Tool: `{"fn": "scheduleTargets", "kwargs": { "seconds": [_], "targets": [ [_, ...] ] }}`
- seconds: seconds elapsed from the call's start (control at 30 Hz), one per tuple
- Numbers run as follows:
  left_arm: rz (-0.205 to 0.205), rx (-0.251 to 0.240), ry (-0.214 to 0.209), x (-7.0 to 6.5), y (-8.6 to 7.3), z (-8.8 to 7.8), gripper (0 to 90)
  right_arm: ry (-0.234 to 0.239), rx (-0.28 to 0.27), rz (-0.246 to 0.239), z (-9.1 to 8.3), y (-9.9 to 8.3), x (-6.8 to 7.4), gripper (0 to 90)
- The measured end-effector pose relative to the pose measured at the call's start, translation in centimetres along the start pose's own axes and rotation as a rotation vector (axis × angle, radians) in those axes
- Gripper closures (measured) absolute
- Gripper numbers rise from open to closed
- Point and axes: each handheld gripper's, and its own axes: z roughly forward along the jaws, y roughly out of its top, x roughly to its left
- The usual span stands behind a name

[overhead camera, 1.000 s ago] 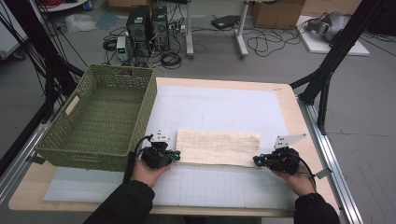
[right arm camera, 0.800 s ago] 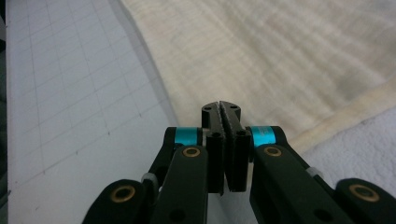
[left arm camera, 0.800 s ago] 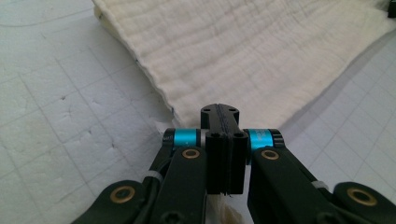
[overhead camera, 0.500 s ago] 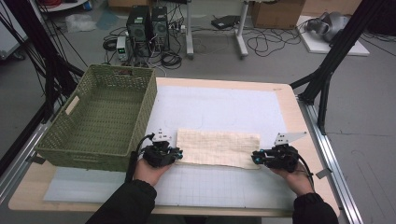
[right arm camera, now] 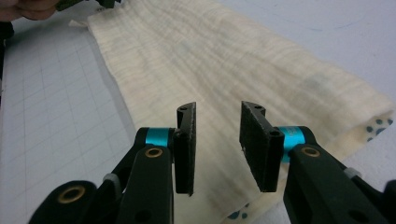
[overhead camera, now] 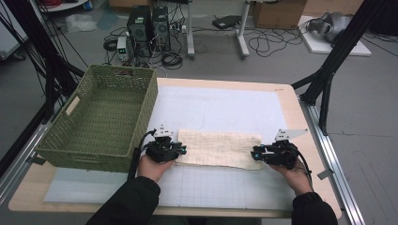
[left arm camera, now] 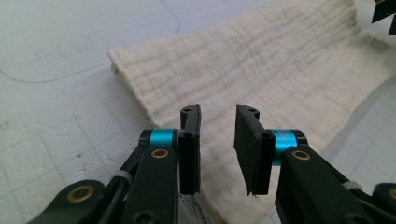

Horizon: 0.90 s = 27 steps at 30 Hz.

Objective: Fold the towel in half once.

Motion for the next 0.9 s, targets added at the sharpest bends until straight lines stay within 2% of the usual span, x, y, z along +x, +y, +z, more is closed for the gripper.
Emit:
{"fn": "scheduleTargets", "kwargs": {
  "seconds": [0.23, 0.5, 0.73, 0.9],
  "targets": [
    [-0.019, -0.023, 0.001, 0.3, 0.4, 0.3, 69.5, -0.008, 0.004, -0.006, 0.4, 0.6, 0.0, 62.3],
    [0.003, -0.032, 0.004, 0.1, 2.3, 0.5, 68.4, -0.009, 0.008, -0.020, 1.0, 1.4, 0.1, 61.1],
    [-0.004, -0.055, 0.014, 0.1, 3.3, 0.7, 68.4, -0.012, 0.019, -0.029, 0.7, 1.7, 0.0, 62.4],
    [-0.008, -0.053, 0.027, 0.3, 3.9, 0.8, 68.4, -0.013, 0.015, -0.028, 0.6, 2.1, -0.1, 62.4]
  ]
}}
